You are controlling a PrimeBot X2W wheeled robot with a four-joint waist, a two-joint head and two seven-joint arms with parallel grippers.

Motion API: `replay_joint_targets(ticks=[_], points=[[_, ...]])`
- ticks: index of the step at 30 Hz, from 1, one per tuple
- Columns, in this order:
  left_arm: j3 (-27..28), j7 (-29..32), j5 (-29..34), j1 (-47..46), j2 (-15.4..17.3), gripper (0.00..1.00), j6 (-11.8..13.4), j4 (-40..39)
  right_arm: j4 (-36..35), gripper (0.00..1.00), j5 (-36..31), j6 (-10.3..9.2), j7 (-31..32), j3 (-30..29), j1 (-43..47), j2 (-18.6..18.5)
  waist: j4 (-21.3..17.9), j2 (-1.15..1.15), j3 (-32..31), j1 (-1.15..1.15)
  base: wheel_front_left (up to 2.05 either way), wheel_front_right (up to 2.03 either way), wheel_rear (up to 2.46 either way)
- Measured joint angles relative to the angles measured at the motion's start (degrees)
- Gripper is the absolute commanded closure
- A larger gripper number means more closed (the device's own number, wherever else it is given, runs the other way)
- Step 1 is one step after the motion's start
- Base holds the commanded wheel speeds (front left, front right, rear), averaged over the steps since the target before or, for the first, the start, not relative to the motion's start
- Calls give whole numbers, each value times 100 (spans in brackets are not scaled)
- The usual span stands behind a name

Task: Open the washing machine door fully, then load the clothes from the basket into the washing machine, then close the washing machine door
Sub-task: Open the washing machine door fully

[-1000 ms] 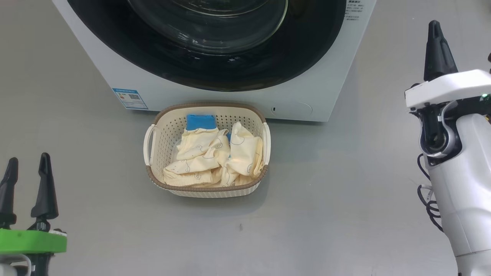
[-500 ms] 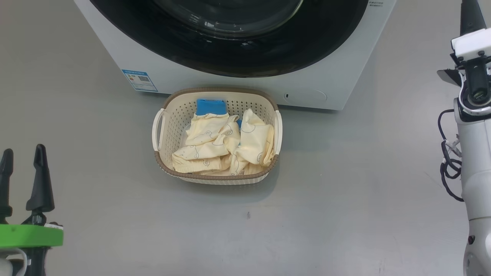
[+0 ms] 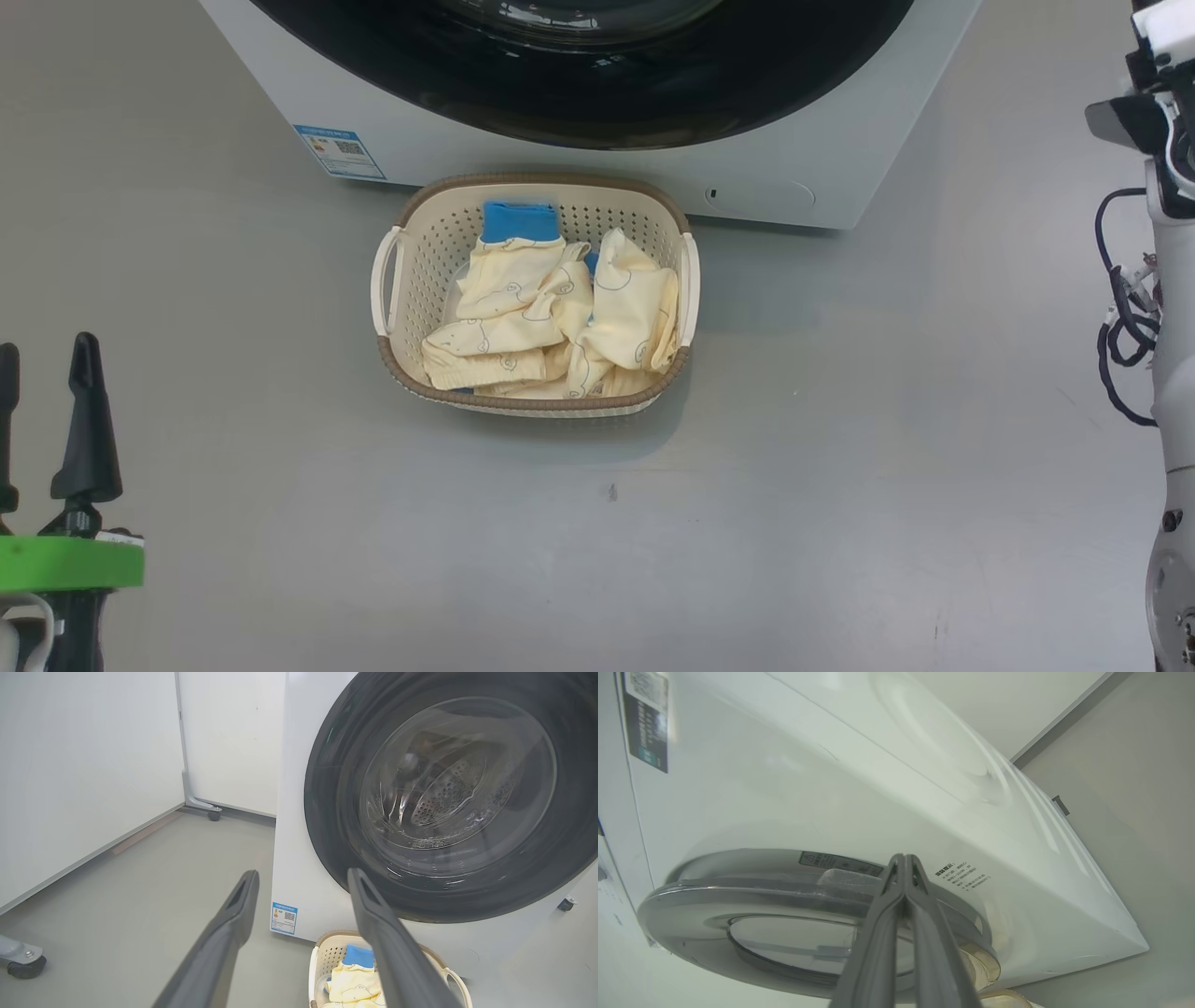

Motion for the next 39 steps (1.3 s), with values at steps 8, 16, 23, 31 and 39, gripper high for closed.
replay_joint_targets(ticks=[8,16,23,31,39], points=[[-4,0,-151,-71,15,0,0,-58,98,100,63,-156,431,30,-450,-96,39,0,228,0,0,0,0],[-119,0,-192,-227,16,0,0,-122,137,100,143,-196,838,155,-807,-113,122,0,431,0,0,0,0],[-151,-1,-194,-300,10,0,0,-71,236,100,222,-189,1188,311,-1012,-84,256,0,528,0,0,0,0],[-189,-1,-221,-305,3,0,0,-60,287,100,220,-240,1319,337,-1267,-138,357,0,605,0,0,0,0],[-179,-1,-237,-321,2,0,0,-58,315,100,202,-255,1367,388,-1473,-149,456,0,745,0,0,0,0]])
